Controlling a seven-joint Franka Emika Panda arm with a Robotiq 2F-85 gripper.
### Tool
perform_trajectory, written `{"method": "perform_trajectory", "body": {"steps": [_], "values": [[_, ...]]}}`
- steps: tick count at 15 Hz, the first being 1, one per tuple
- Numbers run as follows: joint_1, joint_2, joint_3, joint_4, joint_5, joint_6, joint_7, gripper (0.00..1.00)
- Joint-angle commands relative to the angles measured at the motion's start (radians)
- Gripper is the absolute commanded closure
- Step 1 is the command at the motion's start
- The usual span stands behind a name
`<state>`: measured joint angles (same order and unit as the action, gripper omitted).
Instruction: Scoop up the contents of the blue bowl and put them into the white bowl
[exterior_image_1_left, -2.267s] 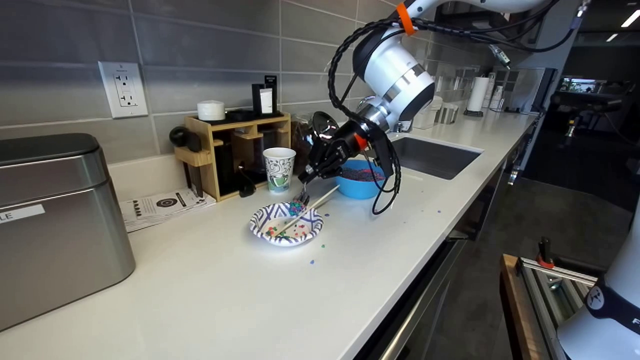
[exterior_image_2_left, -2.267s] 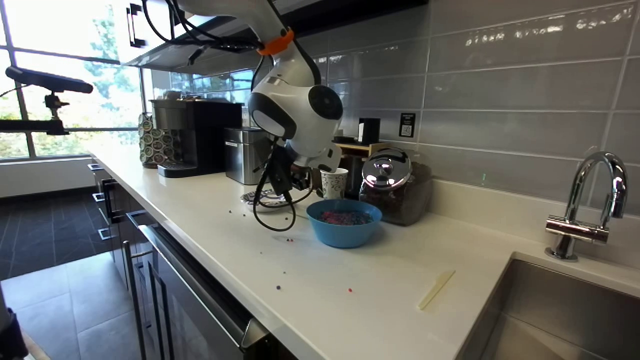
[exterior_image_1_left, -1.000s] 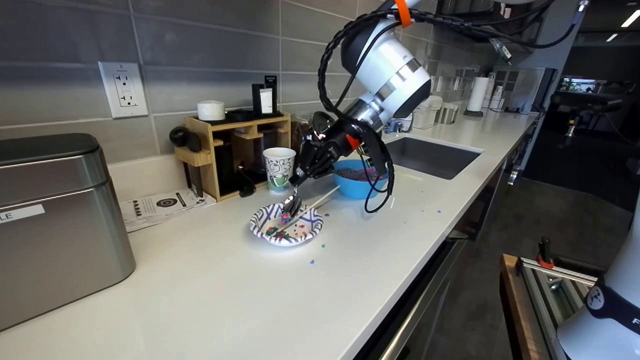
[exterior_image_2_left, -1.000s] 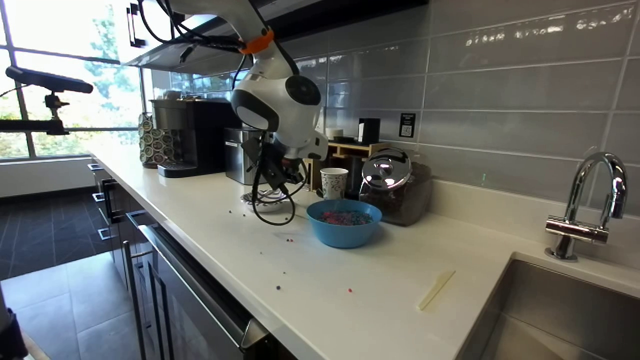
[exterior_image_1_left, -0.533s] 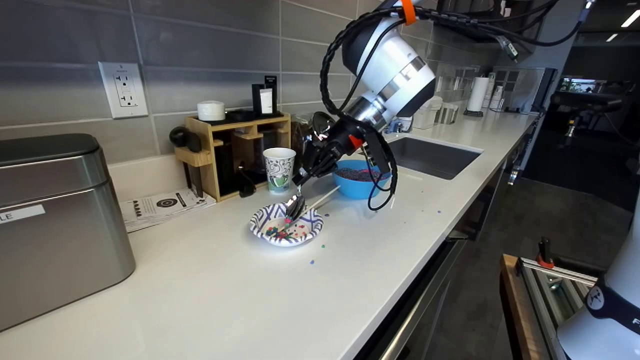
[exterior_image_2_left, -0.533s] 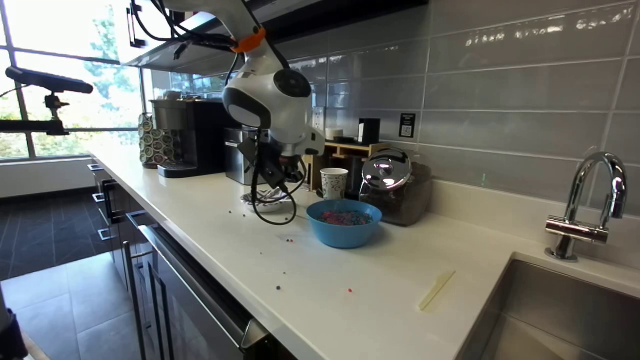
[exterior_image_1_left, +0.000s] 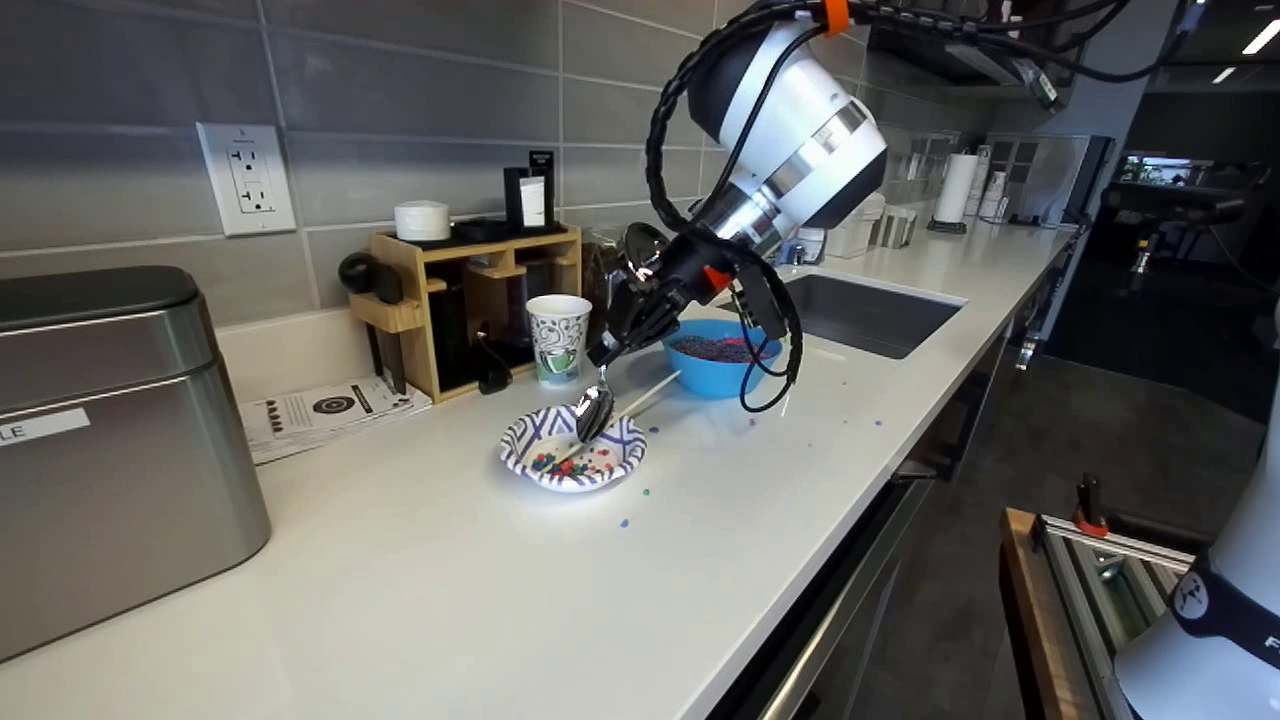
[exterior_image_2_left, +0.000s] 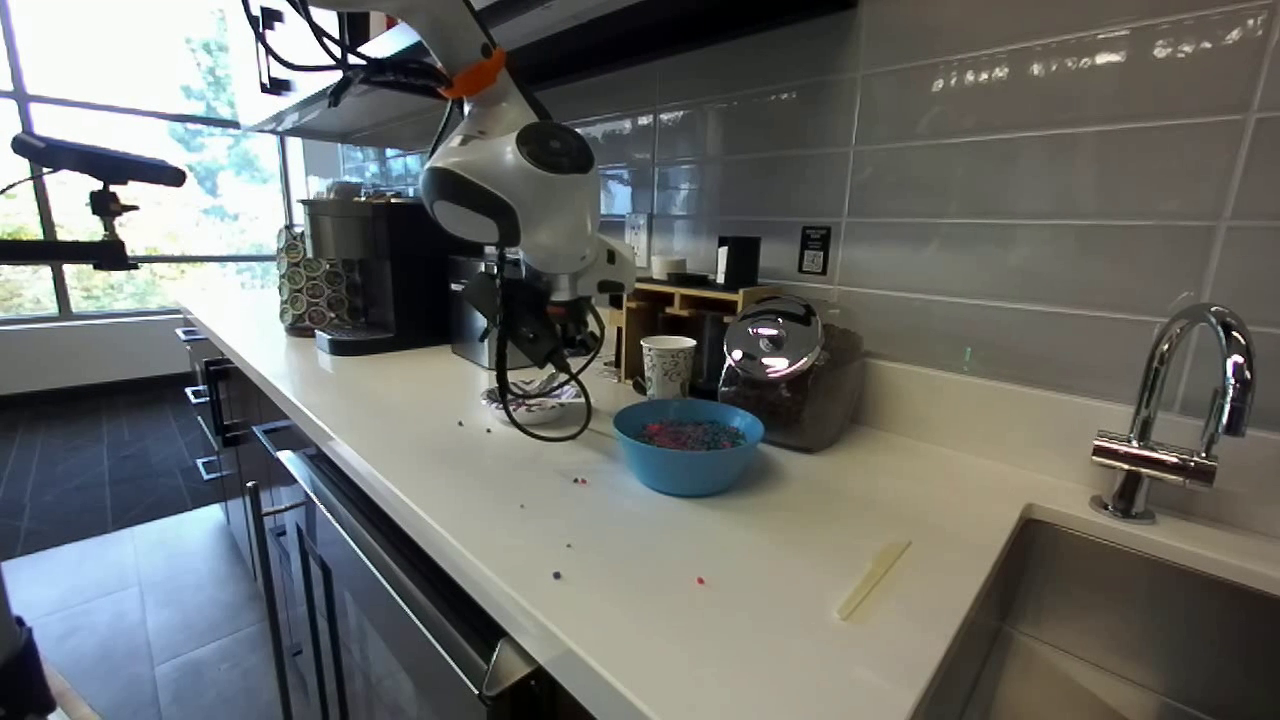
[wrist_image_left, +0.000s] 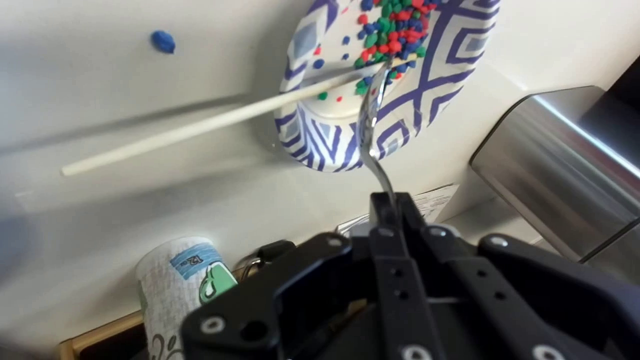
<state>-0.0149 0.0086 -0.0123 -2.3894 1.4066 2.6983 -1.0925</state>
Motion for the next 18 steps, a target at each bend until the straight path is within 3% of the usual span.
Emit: {"method": "perform_trajectory", "body": {"steps": [1, 8, 18], "values": [[-0.001, -0.075, 0.0, -0.05, 0.029, -0.003, -0.011, 1.0], [-0.033, -0.248, -0.045, -0.141, 0.089, -0.028, 0.009, 1.0], [-0.073, -0.499, -0.144, -0.34, 0.277, -0.015, -0.029, 1.0]]}}
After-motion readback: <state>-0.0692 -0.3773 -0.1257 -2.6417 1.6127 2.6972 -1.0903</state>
